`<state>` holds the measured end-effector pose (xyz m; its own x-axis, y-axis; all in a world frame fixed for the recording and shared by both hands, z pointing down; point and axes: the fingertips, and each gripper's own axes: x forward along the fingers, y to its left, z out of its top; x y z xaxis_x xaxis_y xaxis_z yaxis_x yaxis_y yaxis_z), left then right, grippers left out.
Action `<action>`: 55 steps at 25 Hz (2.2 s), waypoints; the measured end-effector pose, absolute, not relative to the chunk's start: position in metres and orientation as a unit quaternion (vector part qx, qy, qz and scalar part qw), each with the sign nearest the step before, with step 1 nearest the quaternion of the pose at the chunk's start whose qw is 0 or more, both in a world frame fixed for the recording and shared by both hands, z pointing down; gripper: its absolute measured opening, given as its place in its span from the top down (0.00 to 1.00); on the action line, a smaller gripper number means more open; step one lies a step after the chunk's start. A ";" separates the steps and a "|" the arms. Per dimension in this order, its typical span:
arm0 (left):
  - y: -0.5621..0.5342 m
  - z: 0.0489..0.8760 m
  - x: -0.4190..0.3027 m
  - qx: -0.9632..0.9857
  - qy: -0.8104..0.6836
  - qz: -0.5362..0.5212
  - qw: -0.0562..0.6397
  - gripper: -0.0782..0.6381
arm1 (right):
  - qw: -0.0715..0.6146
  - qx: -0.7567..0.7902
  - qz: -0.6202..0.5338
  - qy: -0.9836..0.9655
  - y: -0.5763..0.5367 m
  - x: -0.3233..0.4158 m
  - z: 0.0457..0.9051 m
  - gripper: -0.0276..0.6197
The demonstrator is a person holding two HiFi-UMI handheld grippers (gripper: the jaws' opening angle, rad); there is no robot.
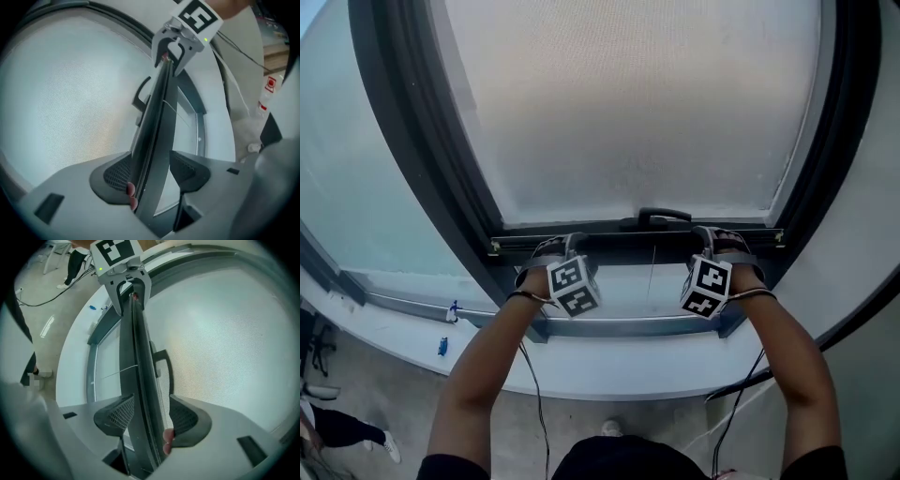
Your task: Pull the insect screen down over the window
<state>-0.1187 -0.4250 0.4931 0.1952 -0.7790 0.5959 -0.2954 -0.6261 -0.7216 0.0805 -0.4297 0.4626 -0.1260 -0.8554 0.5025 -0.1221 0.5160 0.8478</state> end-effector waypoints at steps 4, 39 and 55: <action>-0.405 0.451 -0.092 -0.779 0.398 -0.431 0.221 0.54 | 0.495 0.396 -0.333 -0.698 -0.412 0.076 0.437 0.59; -0.233 0.387 -0.070 -0.807 0.590 -0.020 -0.009 0.89 | 0.070 0.561 -0.091 -0.820 -0.227 0.066 0.381 0.95; -0.134 0.423 -0.080 -0.826 0.562 -0.023 -0.024 0.89 | 0.067 0.606 -0.033 -0.792 -0.127 0.073 0.429 0.95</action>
